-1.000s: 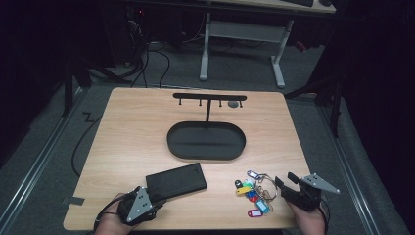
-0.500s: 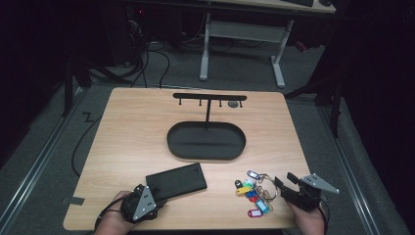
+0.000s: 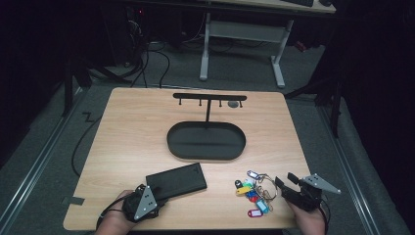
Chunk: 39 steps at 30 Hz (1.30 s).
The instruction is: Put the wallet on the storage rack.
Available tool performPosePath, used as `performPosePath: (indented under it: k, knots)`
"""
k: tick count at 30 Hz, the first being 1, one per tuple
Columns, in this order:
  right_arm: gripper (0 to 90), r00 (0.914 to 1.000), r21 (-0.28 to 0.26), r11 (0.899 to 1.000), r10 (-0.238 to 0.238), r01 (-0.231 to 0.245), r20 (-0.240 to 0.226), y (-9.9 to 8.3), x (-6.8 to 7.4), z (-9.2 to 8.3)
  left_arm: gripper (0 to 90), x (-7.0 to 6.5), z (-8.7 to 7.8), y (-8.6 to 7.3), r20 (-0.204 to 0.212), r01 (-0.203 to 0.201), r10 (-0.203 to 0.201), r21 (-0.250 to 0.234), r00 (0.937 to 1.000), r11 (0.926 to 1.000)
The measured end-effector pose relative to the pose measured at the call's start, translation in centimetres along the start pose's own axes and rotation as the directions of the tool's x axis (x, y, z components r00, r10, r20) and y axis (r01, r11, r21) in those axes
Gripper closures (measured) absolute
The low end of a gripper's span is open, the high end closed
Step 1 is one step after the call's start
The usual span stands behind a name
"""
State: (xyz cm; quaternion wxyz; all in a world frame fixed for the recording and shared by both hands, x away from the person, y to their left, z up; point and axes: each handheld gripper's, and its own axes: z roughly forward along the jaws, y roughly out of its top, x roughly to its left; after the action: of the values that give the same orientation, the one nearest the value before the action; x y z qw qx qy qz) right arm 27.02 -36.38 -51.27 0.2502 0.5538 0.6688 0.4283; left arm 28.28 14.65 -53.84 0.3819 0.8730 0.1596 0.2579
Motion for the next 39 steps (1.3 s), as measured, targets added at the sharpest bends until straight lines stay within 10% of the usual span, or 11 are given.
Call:
performPosePath:
  k: [22,39]
  knots:
    - [39.8,1.0000,0.002,1.000,0.007,-0.007,0.003,-0.1,0.0,0.0,72.4,-0.8,-0.4,0.9,-0.040,-0.052,0.053,0.010,0.9978,0.9986]
    - [39.8,1.0000,0.004,1.000,0.004,-0.004,0.002,-0.1,-0.2,0.1,79.2,0.1,-2.6,1.5,-0.043,0.079,-0.085,-0.124,0.9954,0.9891]
